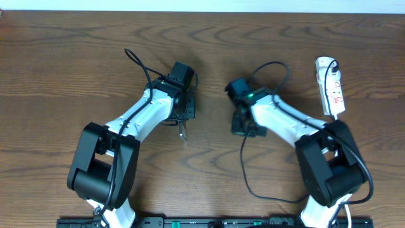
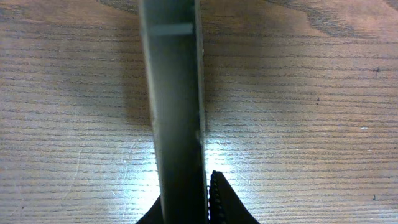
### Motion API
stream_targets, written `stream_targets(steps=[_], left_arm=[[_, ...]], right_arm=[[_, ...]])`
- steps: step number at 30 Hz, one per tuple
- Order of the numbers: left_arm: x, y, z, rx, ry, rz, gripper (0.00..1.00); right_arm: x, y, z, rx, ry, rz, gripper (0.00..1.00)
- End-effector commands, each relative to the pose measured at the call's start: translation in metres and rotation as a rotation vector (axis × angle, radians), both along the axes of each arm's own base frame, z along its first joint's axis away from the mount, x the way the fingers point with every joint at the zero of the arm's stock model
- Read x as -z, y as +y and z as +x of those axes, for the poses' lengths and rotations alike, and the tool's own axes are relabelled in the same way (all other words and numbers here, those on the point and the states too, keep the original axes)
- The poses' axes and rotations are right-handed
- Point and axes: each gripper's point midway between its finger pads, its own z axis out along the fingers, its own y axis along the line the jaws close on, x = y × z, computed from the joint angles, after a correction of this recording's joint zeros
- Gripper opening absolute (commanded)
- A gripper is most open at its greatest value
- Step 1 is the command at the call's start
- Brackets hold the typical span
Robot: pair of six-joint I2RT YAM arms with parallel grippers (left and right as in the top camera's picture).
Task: Plug charger to phone and switch on socket
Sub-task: 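Close the right gripper on the cable just behind the plug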
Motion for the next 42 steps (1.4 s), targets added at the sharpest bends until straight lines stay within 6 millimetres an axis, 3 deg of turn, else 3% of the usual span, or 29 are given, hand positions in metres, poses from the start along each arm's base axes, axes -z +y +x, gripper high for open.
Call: stream_targets(steps=[1,5,6,9,12,18,27,35,37,42], left_arm=[[0.000,0.002,0.004,-0.004,-0.008,0.015,0.12],[0.000,0.002,0.004,-0.004,-0.008,0.015,0.12],[0.000,0.002,0.004,-0.004,-0.008,0.015,0.12],[0.000,0.002,0.004,-0.003,-0.007,0.015,0.12],[0.000,0.002,0.004,-0.004,-0.008,0.015,0.13],[0.000,0.002,0.004,-0.003,-0.008,0.014,0.12],[0.000,0.002,0.004,-0.003,-0.008,0.014,0.13],[0.000,0.002,0.004,-0.004,-0.010,0.014,0.12],[-0.001,0.001,0.005,-0.003,-0.015,0.012,0.12],[-0.001,0.001,0.006,-0.004,-0.019,0.010,0.13]], right_arm=[[0.005,-0.042,0.021,-0.038,-0.018,-0.071,0.01],[0.006,-0.052,0.025,-0.047,0.005,-0.012,0.02],[0.006,-0.051,0.024,-0.037,0.017,0.010,0.08],[0.006,-0.043,0.016,-0.015,0.066,0.108,0.45],[0.006,-0.041,0.009,0.004,0.098,0.128,0.48],[0.006,-0.038,-0.001,0.087,0.132,0.119,0.38],[0.007,-0.036,0.015,0.099,0.061,0.108,0.20],[0.009,-0.044,0.012,0.113,0.063,0.063,0.18],[0.010,-0.053,0.014,0.145,0.042,0.016,0.21],[0.010,-0.051,0.022,0.145,0.011,0.025,0.19]])
